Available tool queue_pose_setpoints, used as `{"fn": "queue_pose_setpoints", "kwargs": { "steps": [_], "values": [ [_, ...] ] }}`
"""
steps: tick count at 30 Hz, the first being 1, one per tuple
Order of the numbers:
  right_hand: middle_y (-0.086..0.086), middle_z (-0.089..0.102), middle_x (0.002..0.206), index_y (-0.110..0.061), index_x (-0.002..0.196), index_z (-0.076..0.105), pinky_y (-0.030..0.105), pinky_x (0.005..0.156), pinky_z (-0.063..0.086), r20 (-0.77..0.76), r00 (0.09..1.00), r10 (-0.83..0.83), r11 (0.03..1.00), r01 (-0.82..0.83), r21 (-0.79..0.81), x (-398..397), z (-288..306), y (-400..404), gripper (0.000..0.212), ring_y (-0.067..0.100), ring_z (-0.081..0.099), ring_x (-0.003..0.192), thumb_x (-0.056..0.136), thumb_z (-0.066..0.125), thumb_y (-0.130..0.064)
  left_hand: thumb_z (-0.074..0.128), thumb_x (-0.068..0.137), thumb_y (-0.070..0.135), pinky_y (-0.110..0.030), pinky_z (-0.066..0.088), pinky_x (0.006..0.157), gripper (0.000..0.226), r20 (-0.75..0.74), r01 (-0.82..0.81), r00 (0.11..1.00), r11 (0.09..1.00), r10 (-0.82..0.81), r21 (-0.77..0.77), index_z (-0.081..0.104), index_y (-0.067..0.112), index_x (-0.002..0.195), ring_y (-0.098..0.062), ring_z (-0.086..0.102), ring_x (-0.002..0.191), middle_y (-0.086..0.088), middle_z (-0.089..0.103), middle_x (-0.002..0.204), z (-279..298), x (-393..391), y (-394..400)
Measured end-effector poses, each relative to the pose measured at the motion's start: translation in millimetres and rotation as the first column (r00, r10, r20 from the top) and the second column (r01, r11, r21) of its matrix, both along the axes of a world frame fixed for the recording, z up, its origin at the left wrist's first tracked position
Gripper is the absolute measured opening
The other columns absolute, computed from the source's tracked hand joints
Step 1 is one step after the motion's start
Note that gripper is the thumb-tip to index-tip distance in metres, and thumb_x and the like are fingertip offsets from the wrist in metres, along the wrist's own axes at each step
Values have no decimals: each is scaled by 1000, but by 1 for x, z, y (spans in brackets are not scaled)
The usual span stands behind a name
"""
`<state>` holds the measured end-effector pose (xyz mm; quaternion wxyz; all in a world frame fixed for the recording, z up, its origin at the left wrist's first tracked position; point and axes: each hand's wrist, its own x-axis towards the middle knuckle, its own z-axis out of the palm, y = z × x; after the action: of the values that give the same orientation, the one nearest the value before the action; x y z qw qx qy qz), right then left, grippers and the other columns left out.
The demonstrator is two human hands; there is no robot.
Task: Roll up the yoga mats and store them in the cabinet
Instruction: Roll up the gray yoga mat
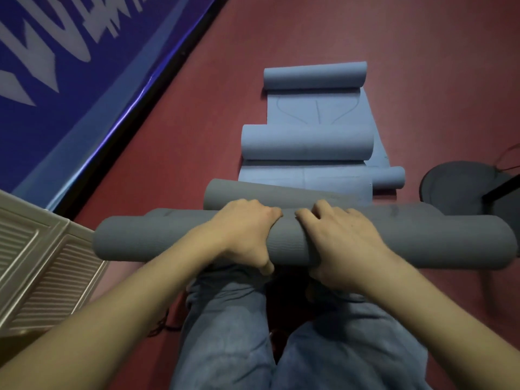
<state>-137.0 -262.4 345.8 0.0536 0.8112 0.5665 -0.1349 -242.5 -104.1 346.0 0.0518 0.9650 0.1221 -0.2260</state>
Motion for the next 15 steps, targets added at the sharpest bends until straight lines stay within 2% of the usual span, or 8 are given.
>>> {"fn": "queue_pose_setpoints", "kwargs": {
  "steps": [2, 3, 6, 9, 11, 13, 15],
  "values": [
    [5, 52, 119, -20, 141, 36, 41, 89, 41, 96, 995, 0, 999, -4, 43, -7, -11, -4, 93, 30, 56, 106, 64, 83, -42, 83, 50, 60, -34, 49, 70, 62, -44, -24, 999, 997, 20, -75, 47, 35, 94, -23, 62, 82, 8, 62, 88, 4, 10, 7],
    [6, 57, 114, -17, 140, 41, 42, 89, 42, 126, 992, -10, 997, 0, 74, -10, -18, -5, 95, 31, 57, 102, 59, 85, -40, 84, 49, 60, -34, 51, 71, 61, -63, -32, 998, 993, 25, -112, 48, 35, 92, -20, 59, 79, 11, 60, 85, 3, 13, 10],
    [7, 62, 96, -12, 118, 60, 43, 81, 46, 121, 987, -101, 959, 64, 277, -16, -39, -6, 77, 32, 58, 87, 44, 78, -24, 85, 47, 58, -34, 53, 73, 62, -65, -49, 997, 988, 39, -150, 50, 36, 92, -16, 57, 76, 14, 58, 83, -10, 12, 14],
    [7, 61, 85, -14, 101, 61, 41, 75, 47, 115, 984, -138, 948, 97, 305, -9, -39, 5, 64, 31, 58, 77, 39, 76, -22, 83, 45, 62, -38, 54, 78, 69, -8, -72, 997, 987, 72, -141, 50, 37, 100, -15, 59, 85, 15, 57, 95, -11, 12, 16],
    [6, 62, 88, -17, 101, 56, 40, 77, 46, 122, 984, -126, 964, 93, 248, -2, -29, 11, 62, 30, 60, 81, 44, 80, -25, 81, 44, 67, -36, 49, 85, 78, 74, -41, 996, 991, 50, -124, 52, 35, 109, -14, 53, 99, 15, 47, 107, -10, 13, 16],
    [6, 62, 102, -18, 109, 50, 38, 85, 41, 105, 991, -88, 982, 69, 177, 0, -21, 12, 58, 30, 60, 96, 60, 78, -26, 77, 42, 70, -33, 41, 92, 87, 175, 24, 985, 997, -10, -79, 55, 33, 118, -13, 40, 110, 12, 41, 118, -10, 11, 15],
    [4, 60, 110, -19, 115, 45, 36, 87, 37, 77, 995, -65, 988, 54, 141, -3, -15, 12, 55, 27, 59, 105, 70, 75, -28, 77, 43, 70, -32, 40, 91, 94, 221, 42, 975, 996, -23, -80, 54, 34, 126, -12, 34, 106, 11, 40, 116, -12, 3, 14]
  ]
}}
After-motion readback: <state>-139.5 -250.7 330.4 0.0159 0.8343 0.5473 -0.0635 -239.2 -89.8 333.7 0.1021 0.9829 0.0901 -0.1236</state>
